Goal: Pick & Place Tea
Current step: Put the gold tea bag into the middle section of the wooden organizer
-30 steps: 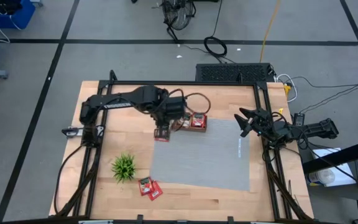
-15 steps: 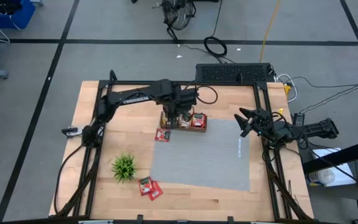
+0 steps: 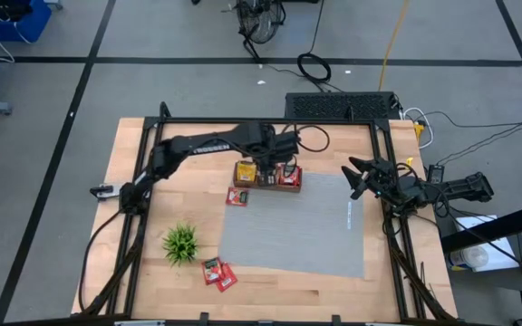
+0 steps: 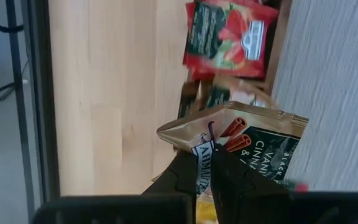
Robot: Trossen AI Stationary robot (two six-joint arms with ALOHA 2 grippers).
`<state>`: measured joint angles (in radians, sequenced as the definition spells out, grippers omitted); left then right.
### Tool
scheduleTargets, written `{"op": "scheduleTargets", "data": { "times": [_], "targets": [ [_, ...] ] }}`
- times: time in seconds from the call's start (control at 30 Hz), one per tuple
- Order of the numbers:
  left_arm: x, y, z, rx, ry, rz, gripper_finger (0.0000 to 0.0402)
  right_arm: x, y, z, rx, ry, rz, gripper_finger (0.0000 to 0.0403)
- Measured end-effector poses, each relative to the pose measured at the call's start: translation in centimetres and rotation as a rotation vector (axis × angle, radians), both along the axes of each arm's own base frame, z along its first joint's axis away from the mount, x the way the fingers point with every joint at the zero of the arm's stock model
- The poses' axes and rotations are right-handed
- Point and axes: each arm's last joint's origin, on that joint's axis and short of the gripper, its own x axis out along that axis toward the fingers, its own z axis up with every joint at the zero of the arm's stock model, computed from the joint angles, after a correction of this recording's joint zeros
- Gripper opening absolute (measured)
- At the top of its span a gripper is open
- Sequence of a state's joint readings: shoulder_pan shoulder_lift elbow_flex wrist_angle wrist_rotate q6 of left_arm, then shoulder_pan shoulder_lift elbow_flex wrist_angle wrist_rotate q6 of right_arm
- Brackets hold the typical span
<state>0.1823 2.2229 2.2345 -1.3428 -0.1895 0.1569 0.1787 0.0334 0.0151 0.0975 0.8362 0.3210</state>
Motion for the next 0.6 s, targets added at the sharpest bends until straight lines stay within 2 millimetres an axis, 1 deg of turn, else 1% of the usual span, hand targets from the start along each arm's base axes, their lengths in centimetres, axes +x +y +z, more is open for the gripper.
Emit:
{"op": "scheduleTargets", "data": {
  "times": [0.07,0.17,0.5,0.6],
  "targets": [
    [0.2,-0.1,-0.2,0.002,-0.008,-0.002,0.0023,0.0,0.0,0.0,0.000,0.000,0.000,0.0242],
    [0.8,0.0,-1.0,0.007,-0.010,-0.002,0.0023,0.0,0.0,0.0,0.000,0.000,0.000,0.0242],
    [2.4,0.5,-5.7,0.030,0.084,0.007,0.0023,0.0,0.0,0.0,0.000,-0.001,0.000,0.0242],
    [2.7,0.6,-6.7,0.028,0.107,0.011,0.0023,0.0,0.0,0.0,0.000,0.000,0.000,0.0242]
  ]
}}
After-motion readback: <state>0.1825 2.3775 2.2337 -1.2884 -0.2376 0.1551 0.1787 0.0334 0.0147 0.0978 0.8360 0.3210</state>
